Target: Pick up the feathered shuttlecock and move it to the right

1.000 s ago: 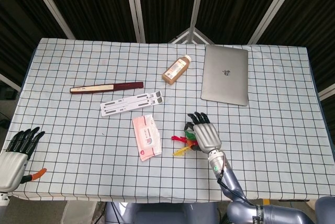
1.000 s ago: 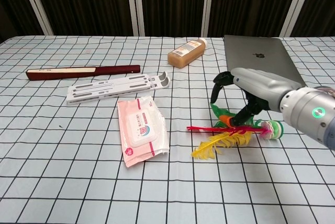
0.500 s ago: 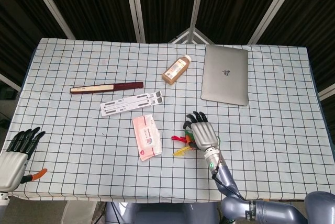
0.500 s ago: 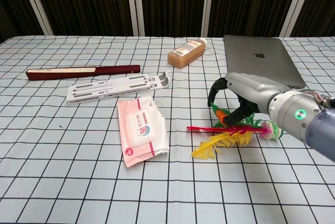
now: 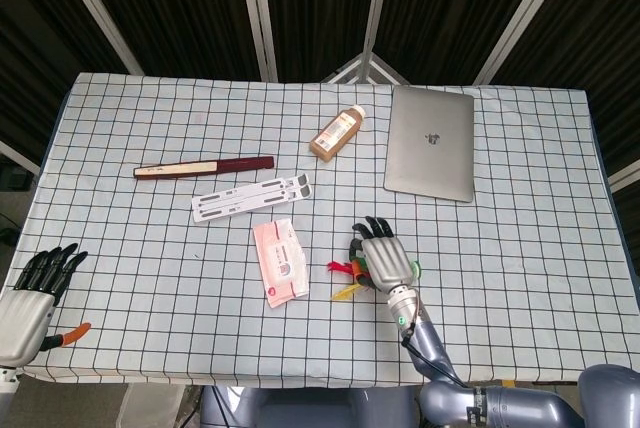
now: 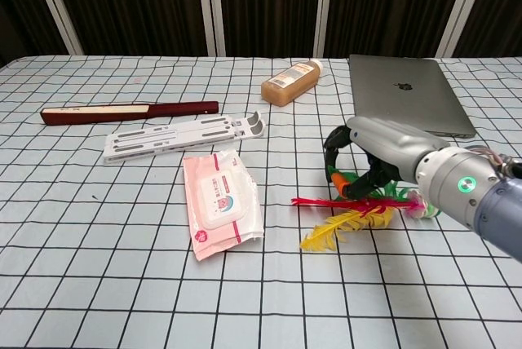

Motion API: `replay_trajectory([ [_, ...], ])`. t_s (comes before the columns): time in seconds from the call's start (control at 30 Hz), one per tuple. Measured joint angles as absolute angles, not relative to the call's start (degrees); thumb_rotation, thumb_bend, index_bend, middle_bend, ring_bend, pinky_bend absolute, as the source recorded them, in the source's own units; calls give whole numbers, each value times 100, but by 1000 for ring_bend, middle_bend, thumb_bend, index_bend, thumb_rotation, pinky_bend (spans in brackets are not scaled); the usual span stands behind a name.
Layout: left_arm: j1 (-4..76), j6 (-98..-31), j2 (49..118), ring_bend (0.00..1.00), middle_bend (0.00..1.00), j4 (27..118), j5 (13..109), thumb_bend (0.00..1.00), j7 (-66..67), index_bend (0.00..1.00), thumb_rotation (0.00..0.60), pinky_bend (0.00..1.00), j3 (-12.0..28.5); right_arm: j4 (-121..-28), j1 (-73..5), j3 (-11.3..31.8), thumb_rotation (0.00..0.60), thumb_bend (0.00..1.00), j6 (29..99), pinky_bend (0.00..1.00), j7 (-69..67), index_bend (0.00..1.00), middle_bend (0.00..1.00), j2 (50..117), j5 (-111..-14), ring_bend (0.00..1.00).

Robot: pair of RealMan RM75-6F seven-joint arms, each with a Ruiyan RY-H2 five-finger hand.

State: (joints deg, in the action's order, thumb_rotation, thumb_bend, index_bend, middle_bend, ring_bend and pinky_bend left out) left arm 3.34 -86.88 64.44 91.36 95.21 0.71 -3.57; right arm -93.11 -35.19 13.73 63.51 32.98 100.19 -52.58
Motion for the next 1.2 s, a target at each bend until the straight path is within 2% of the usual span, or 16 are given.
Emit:
replay_trajectory([
  [0.37, 337, -8668, 6444, 0, 0, 9136, 9514, 0, 86, 0, 600, 0, -363, -9795, -3533, 1480, 600, 592, 6565, 0, 3322, 559, 213, 9700, -5369, 0],
  [0.8, 326, -8681, 6457, 0, 0, 9135, 9516, 0, 164, 0, 600, 0, -365, -10942, -3234, 1686, 600, 593, 7091, 0, 3434, 559, 215, 8324, -5512, 0],
  [1.0, 316, -8677, 6479, 0, 0, 9146, 9525, 0, 247, 0, 600, 0, -379, -11156, -2934, 1626, 600, 593, 7176, 0, 3029, 560, 215, 7732, -5580, 0],
  [1.2, 304, -8660, 6495, 0, 0, 9160, 9495, 0, 312, 0, 600, 0, -383, -11135, -2731, 1525, 600, 592, 7166, 0, 2575, 562, 215, 7434, -5707, 0],
])
